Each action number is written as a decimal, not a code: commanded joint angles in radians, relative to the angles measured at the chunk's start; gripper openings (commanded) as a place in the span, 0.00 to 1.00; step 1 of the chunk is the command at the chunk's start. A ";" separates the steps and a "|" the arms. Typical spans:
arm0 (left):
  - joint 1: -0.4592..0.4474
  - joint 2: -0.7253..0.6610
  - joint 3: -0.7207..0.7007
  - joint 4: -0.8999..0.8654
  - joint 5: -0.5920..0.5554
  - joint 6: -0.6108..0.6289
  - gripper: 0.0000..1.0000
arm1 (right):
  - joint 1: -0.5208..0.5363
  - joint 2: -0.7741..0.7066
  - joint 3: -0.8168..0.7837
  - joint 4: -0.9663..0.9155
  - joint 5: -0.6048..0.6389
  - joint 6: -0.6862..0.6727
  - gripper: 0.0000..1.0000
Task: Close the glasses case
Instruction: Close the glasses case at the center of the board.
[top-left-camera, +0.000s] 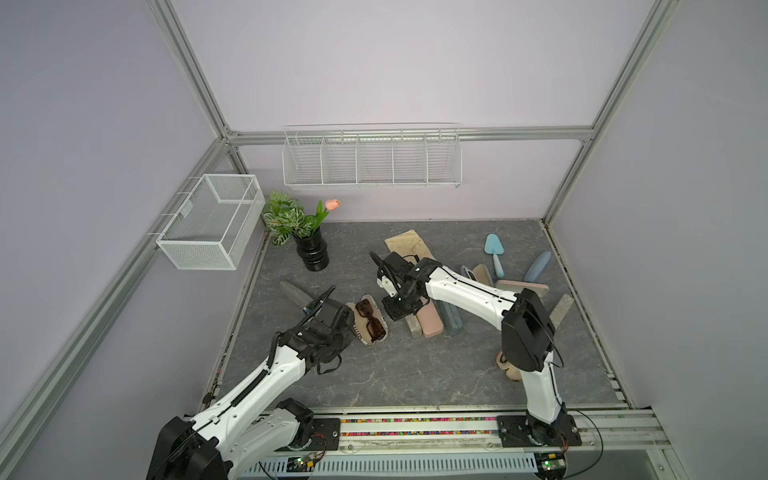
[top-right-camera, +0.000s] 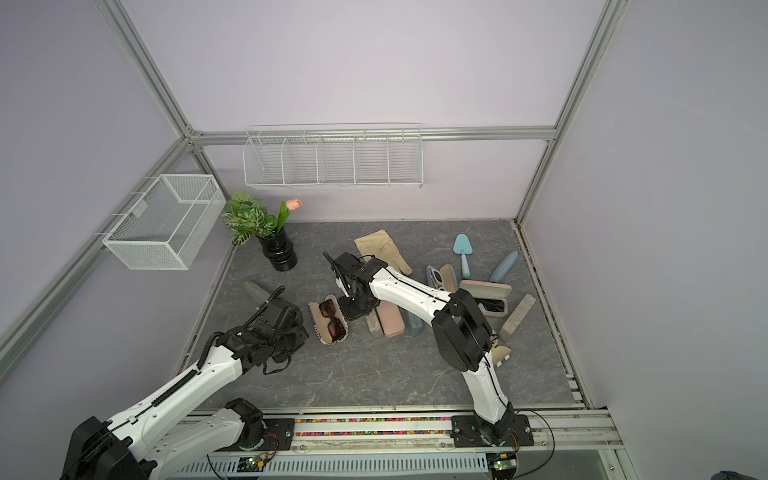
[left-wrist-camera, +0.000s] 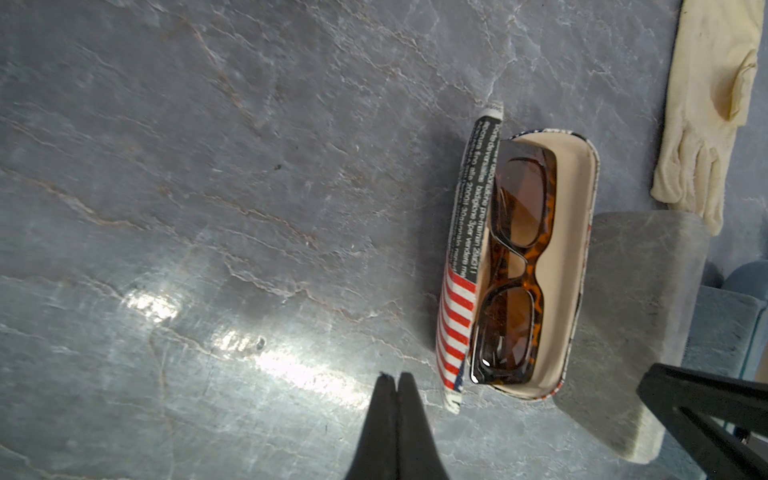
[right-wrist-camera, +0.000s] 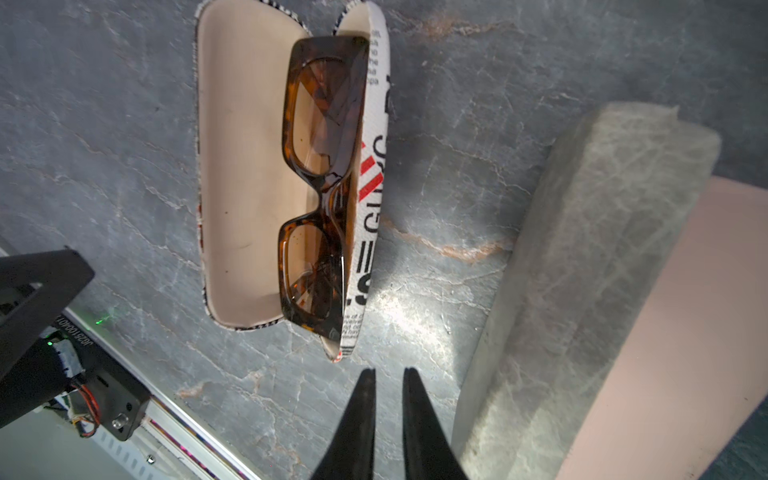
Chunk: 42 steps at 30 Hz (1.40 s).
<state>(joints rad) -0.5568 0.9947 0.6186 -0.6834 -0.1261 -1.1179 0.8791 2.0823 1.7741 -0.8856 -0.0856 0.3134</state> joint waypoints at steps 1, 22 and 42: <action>0.019 -0.007 -0.022 0.030 0.009 -0.015 0.02 | 0.004 0.022 0.029 -0.018 0.015 -0.007 0.18; 0.050 0.295 0.026 0.192 0.113 0.026 0.01 | 0.009 0.150 0.112 -0.045 0.034 -0.002 0.22; 0.049 0.413 0.122 0.257 0.155 0.085 0.00 | 0.052 0.208 0.195 -0.025 -0.055 0.002 0.24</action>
<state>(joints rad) -0.5095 1.3975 0.6926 -0.4770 0.0090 -1.0374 0.9001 2.2822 1.9472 -0.9237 -0.0620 0.3141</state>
